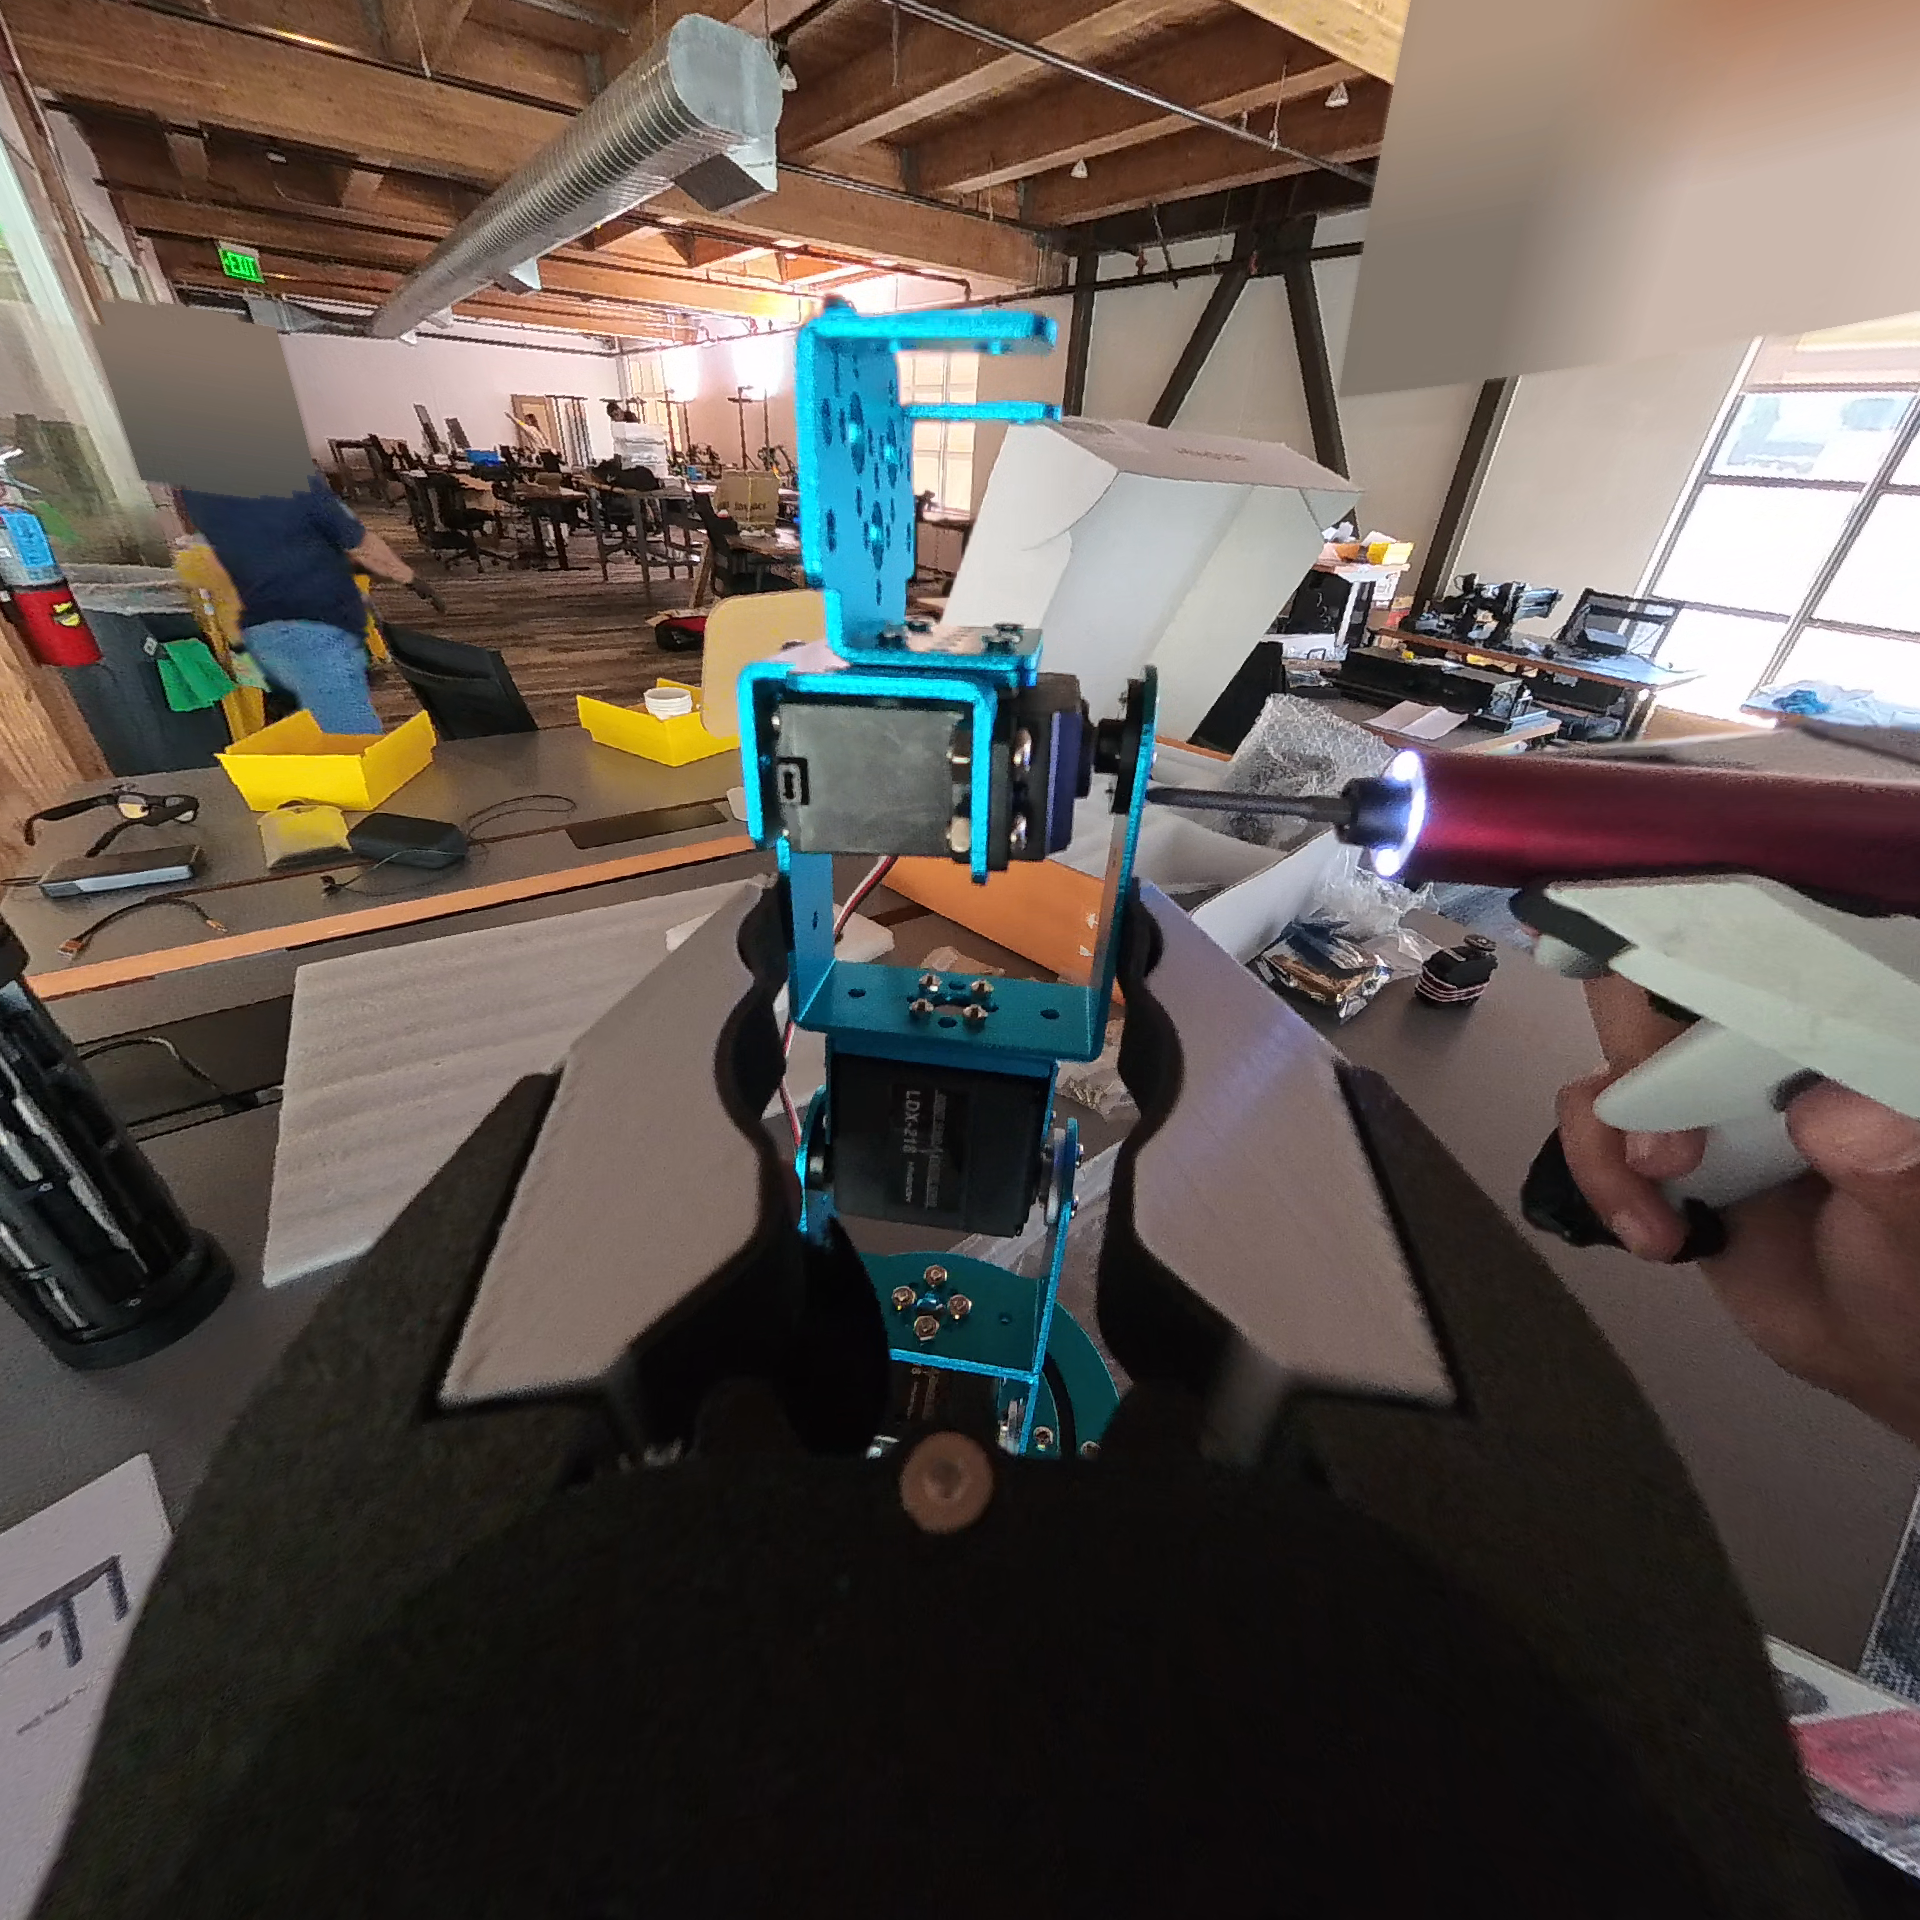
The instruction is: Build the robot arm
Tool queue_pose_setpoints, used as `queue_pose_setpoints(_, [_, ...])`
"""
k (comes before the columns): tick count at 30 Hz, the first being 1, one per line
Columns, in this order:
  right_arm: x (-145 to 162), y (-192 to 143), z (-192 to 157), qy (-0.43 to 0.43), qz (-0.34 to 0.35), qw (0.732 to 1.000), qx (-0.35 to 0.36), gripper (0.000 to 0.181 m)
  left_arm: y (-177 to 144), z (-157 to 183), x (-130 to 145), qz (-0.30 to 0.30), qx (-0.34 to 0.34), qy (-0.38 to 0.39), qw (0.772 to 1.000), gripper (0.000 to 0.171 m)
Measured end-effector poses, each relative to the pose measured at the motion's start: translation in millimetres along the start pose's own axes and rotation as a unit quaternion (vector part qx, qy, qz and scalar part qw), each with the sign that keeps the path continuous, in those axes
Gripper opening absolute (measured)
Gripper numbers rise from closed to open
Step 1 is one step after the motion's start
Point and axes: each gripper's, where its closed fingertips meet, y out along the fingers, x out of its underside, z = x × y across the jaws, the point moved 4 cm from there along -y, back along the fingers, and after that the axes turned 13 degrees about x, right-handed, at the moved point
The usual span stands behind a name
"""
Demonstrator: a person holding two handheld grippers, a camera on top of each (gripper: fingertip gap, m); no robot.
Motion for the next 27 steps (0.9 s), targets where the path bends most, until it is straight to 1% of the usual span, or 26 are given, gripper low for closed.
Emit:
queue_pose_setpoints(5, [2,-2,-4,-0.023,0.004,1.000,0.012,0.021,0,1,0,-0.002,-0.004,0.004,1.000,0.063])
queue_pose_setpoints(7, [-2,-2,-5,-0.047,0.013,0.998,0.025,0.020,1,3,0,-0.001,-0.007,0.008,1.000,0.063])
queue_pose_setpoints(11, [-3,0,-2,-0.017,0.012,1.000,0.017,0.015,1,2,0,0.001,-0.008,0.009,1.000,0.063])
queue_pose_setpoints(13, [-2,1,-1,-0.009,0.011,1.000,0.016,0.022,1,1,1,0.004,-0.008,0.007,1.000,0.063])
queue_pose_setpoints(24, [-2,-1,6,-0.031,-0.019,0.999,-0.019,0.021,0,2,1,0.007,-0.003,0.018,1.000,0.063])
queue_pose_setpoints(27, [-9,-4,16,-0.023,-0.007,1.000,-0.004,0.022,0,1,1,0.005,0.000,0.017,1.000,0.063])
